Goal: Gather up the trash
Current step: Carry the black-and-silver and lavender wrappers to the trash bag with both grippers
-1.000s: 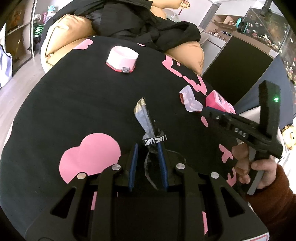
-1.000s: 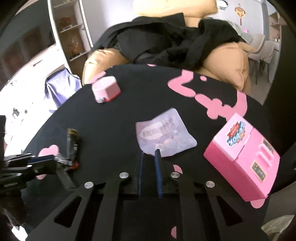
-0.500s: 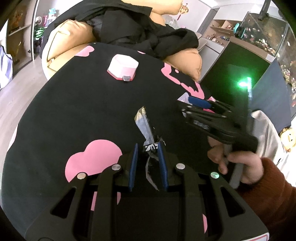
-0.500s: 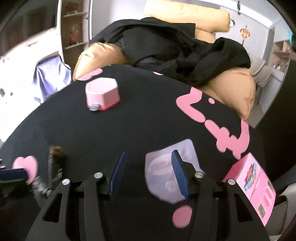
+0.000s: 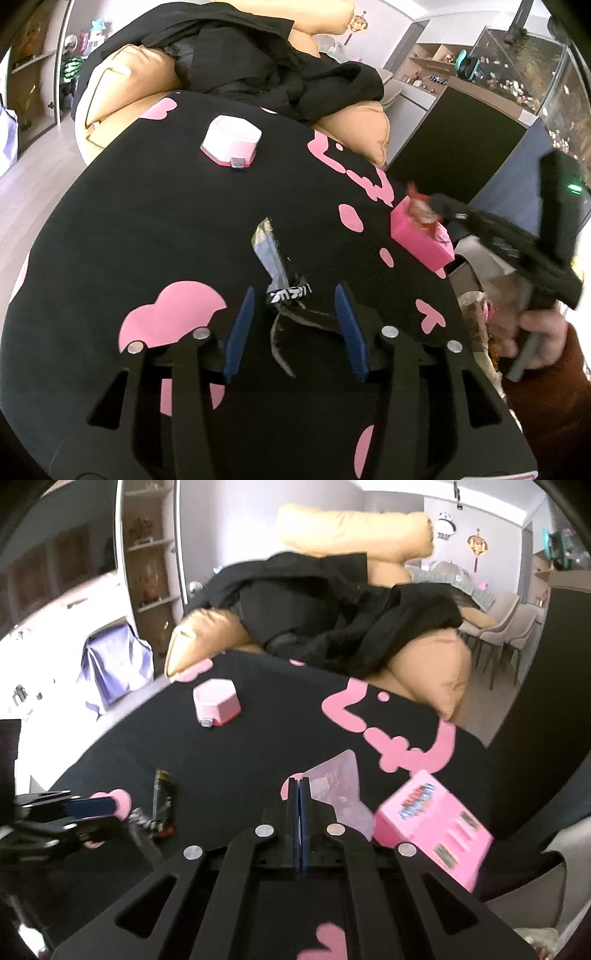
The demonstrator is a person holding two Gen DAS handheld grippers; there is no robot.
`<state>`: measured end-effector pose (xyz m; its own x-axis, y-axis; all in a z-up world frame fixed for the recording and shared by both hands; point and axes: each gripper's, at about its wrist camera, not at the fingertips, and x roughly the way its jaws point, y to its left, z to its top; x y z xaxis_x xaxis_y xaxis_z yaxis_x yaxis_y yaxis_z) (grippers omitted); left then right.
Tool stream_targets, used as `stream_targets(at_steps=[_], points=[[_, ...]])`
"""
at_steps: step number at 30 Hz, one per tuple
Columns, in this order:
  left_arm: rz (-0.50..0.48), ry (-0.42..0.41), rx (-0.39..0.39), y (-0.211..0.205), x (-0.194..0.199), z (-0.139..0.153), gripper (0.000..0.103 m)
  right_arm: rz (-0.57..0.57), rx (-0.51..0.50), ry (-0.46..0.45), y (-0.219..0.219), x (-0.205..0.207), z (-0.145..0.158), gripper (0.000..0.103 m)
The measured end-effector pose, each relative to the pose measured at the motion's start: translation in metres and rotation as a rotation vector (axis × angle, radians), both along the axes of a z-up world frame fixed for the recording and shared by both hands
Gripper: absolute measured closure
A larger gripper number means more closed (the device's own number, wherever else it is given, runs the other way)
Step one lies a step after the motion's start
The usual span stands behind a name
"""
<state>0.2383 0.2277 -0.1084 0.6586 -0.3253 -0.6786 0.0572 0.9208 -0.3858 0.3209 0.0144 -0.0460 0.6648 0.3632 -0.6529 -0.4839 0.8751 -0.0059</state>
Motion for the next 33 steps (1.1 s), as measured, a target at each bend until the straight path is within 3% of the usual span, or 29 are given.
stream_targets(at_steps=[11, 12, 13, 16, 24, 33], points=[[0.017, 0.048, 0.146, -0.026, 0.018, -0.015, 0.059, -0.037, 0.113, 0.031, -0.055, -0.034, 0.007, 0.1], [0.02, 0.059, 0.164, -0.028, 0.02, -0.017, 0.065, -0.04, 0.116, 0.036, -0.058, -0.037, 0.006, 0.1], [0.022, 0.064, 0.175, -0.029, 0.021, -0.018, 0.078, -0.043, 0.118, 0.04, -0.062, -0.04, 0.005, 0.1], [0.019, 0.067, 0.208, -0.033, 0.021, -0.017, 0.086, -0.048, 0.113, 0.033, -0.07, -0.048, 0.007, 0.1], [-0.016, -0.052, 0.225, -0.062, 0.003, 0.036, 0.088, -0.057, 0.125, -0.088, -0.101, -0.09, 0.042, 0.1], [-0.165, -0.192, 0.179, -0.149, -0.019, 0.096, 0.088, -0.104, 0.111, -0.222, -0.154, -0.145, 0.077, 0.1]])
